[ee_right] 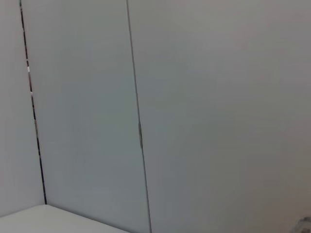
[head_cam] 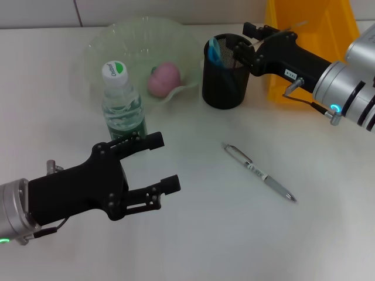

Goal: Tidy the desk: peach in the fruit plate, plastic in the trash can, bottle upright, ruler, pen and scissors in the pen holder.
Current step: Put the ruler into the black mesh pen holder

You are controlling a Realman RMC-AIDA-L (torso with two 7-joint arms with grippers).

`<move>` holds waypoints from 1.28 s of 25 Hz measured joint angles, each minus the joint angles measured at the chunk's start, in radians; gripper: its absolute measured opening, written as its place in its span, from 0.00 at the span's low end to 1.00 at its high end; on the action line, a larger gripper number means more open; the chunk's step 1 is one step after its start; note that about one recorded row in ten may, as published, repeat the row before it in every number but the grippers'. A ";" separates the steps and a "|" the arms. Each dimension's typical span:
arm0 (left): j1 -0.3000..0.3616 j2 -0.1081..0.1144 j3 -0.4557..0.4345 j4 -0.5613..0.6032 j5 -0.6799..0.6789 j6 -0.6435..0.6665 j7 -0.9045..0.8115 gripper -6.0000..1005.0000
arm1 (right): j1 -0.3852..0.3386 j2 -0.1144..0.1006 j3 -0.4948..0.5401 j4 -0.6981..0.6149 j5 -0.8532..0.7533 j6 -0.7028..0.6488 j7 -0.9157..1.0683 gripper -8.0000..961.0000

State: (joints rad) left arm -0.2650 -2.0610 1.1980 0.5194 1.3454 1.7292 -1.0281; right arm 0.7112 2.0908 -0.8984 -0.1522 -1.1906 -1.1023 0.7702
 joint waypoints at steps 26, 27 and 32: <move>0.004 -0.001 -0.002 -0.001 0.001 0.000 -0.001 0.83 | -0.013 0.001 -0.284 -0.275 0.002 0.170 0.238 0.31; 0.004 -0.001 -0.002 0.000 0.001 0.001 -0.006 0.83 | -0.013 0.002 -0.284 -0.278 0.001 0.173 0.238 0.30; 0.001 -0.001 -0.002 0.000 0.000 0.000 -0.008 0.83 | -0.013 0.002 -0.284 -0.299 -0.001 0.179 0.239 0.27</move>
State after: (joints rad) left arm -0.2643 -2.0616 1.1965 0.5194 1.3454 1.7287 -1.0357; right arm 0.6979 2.0924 -1.1828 -0.4516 -1.1920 -0.9236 1.0093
